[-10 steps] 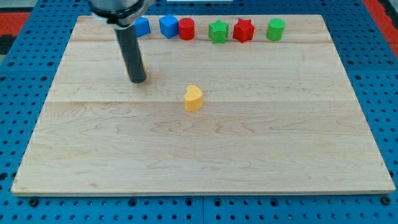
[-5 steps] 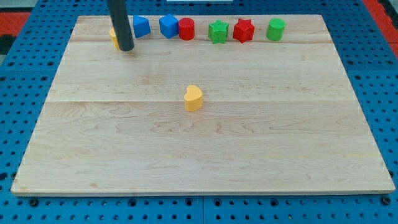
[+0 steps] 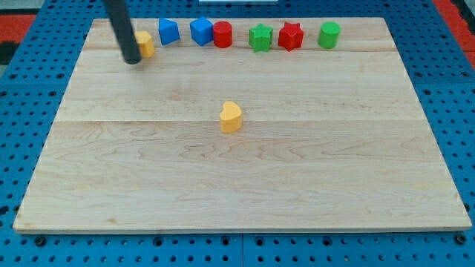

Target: Move the yellow hexagon to the left of the blue triangle

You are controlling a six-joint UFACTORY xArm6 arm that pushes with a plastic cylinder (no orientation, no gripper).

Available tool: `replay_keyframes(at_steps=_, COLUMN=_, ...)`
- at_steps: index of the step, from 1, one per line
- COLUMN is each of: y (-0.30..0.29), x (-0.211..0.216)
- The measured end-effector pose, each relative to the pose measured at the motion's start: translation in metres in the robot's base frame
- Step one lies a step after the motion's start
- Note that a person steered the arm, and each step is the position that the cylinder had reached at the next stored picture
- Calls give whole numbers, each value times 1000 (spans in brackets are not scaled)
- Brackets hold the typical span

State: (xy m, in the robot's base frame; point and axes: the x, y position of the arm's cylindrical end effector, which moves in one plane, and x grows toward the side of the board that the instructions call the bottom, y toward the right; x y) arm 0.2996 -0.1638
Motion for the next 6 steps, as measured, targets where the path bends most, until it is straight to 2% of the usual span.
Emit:
replay_keyframes(at_steps=1, y=27, x=-5)
replay_keyframes(at_steps=3, y=-26, x=-11)
replay_keyframes(at_steps=5, y=-29, x=-39)
replay_keyframes(at_steps=6, y=3, x=-21)
